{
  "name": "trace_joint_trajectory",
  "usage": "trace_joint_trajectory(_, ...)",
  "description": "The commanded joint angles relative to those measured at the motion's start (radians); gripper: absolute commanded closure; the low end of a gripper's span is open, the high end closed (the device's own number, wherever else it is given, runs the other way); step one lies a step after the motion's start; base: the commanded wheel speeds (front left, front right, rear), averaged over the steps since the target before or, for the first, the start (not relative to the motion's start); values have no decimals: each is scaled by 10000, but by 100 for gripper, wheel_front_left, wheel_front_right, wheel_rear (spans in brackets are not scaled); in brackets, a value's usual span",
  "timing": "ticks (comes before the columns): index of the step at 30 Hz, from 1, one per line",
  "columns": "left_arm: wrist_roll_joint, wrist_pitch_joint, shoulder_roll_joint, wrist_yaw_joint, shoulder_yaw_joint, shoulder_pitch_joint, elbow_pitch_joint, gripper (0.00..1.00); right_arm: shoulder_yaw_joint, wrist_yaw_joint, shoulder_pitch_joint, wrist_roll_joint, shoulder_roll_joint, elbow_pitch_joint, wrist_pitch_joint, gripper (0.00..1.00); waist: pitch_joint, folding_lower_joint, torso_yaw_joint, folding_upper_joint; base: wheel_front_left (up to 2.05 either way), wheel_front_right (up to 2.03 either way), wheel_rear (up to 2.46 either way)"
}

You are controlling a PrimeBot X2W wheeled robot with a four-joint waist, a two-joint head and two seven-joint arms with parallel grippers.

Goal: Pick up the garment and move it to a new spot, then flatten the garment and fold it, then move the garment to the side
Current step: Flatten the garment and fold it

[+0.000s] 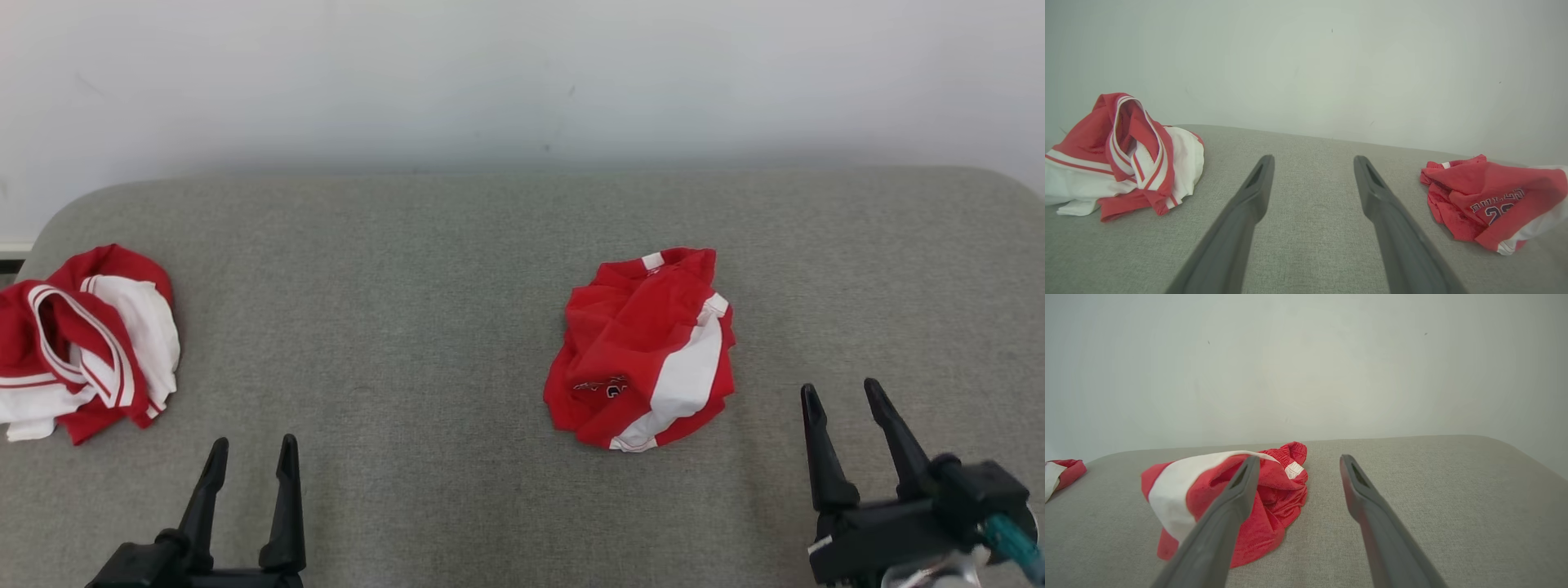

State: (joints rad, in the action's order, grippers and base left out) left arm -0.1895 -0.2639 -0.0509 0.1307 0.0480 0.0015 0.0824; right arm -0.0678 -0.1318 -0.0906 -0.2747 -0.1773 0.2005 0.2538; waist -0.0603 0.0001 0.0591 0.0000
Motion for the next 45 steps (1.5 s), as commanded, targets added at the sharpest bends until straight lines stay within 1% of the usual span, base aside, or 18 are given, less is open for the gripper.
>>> trace_joint_trajectory(1,-122,-8,4,-29,-62,-154,51,0,-112,22,-452,-80,-219,113,-46,0,-179,-1,208,0,0,0,0)
trace_joint_trajectory(3,-209,-8,5,-75,-211,-205,43,0,-219,24,-929,-111,-489,396,-171,0,-287,-1,370,0,0,0,0)
trace_joint_trajectory(4,-209,-8,5,-75,-211,-205,43,0,-219,24,-929,-111,-489,396,-171,0,-287,-1,370,0,0,0,0)
trace_joint_trajectory(9,-312,-8,4,-103,-469,-417,170,0,-392,22,-2223,-199,-1072,1253,-611,0,-660,-1,897,0,0,0,0)
trace_joint_trajectory(16,-565,-8,4,-148,-794,-772,271,0,-693,22,-3900,-414,-1754,3026,-1193,0,-1297,-1,1680,0,0,0,0)
trace_joint_trajectory(23,-837,-8,4,-195,-1017,-1115,405,0,-1263,22,-4969,-732,-2013,4955,-1510,0,-1703,-1,2213,0,0,0,0)
trace_joint_trajectory(29,-915,-10,4,-252,-1174,-1241,414,0,-1538,22,-5230,-1134,-1964,6322,-1400,0,-1803,-1,2412,0,0,0,0)
trace_joint_trajectory(33,-965,-8,4,-321,-1256,-1259,381,0,-1781,22,-5209,-1380,-1879,6893,-1185,0,-1811,-1,2436,0,0,0,0)
trace_joint_trajectory(34,-972,-8,4,-311,-1261,-1256,378,0,-1841,22,-5246,-1457,-1859,6928,-1051,55,-1814,-1,2429,0,0,0,0)
trace_joint_trajectory(35,-978,-8,4,-314,-1261,-1258,377,0,-1915,22,-5281,-1488,-1867,6983,-945,80,-1813,-1,2418,0,0,0,0)
trace_joint_trajectory(36,-985,-8,3,-321,-1263,-1261,381,0,-1994,22,-5305,-1559,-1878,7032,-815,100,-1807,-1,2402,0,0,0,0)
trace_joint_trajectory(42,-1047,-8,3,-315,-1286,-1223,525,0,-2482,22,-5501,-1527,-1982,6845,-116,100,-1542,-1,2336,0,0,0,0)
trace_joint_trajectory(45,-1052,-10,3,-331,-1290,-1083,600,0,-2749,22,-5657,-1567,-1877,6528,41,100,-1324,-1,2313,0,0,0,0)
